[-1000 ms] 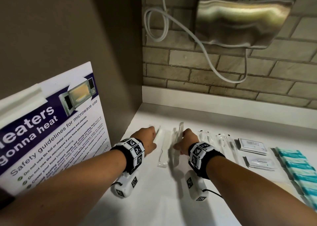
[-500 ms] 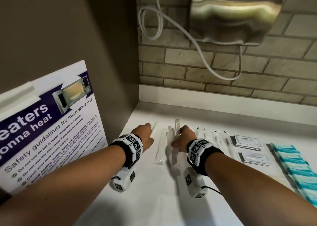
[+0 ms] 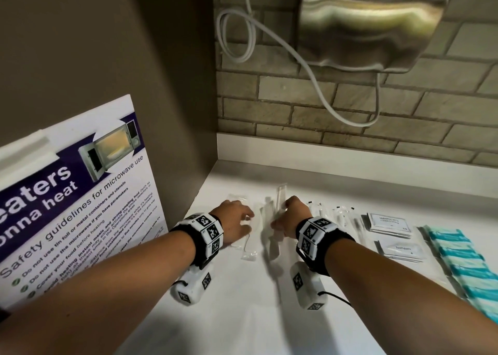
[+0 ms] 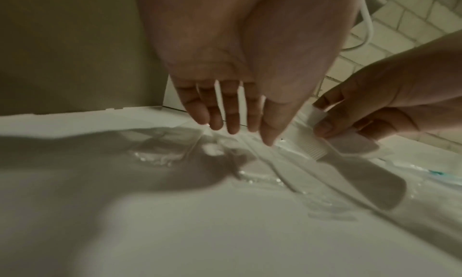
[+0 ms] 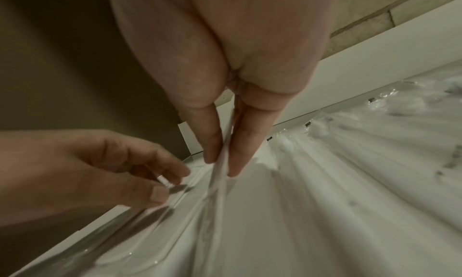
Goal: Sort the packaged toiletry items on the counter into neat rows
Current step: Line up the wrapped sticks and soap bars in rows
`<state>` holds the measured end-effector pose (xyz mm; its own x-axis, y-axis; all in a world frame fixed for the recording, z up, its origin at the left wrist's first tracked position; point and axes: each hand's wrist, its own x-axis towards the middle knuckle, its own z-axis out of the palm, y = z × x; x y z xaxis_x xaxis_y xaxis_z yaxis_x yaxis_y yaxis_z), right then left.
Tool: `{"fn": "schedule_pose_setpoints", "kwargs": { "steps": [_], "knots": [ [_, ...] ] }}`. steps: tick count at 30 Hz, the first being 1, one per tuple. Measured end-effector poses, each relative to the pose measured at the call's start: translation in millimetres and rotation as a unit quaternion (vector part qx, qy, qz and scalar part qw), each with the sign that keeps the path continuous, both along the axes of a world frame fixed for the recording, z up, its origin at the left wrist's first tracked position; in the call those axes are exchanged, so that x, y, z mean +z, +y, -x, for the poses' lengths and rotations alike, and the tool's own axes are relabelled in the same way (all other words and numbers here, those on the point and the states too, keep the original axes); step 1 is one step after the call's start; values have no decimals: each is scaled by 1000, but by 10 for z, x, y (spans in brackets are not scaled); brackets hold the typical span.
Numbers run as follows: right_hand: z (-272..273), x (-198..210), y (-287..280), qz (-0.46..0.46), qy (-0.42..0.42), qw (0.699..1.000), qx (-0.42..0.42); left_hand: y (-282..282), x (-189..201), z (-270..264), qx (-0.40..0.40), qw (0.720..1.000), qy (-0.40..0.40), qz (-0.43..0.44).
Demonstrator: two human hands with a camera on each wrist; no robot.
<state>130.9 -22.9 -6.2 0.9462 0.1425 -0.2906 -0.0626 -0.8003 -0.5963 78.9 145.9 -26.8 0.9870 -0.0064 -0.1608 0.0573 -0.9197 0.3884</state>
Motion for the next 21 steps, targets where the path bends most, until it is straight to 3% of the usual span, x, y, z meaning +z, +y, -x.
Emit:
{"fn": "schedule_pose_setpoints", "kwargs": {
  "steps": [3,5,13,21],
  "knots": [
    [-1,60,-65,8,-6,1000,-1,-113,36,38,-93,990,80,-65],
    [-14,78,-98,10,-7,1000,-4,-123,39,28,-110,982,107,-106],
    [36,-43,219,-18,38,999,0,180,33,48,-41,986,129,-102],
    [56,-134,396,-22,63,997,40,25,122,201,-63,998,15,8]
  ]
}}
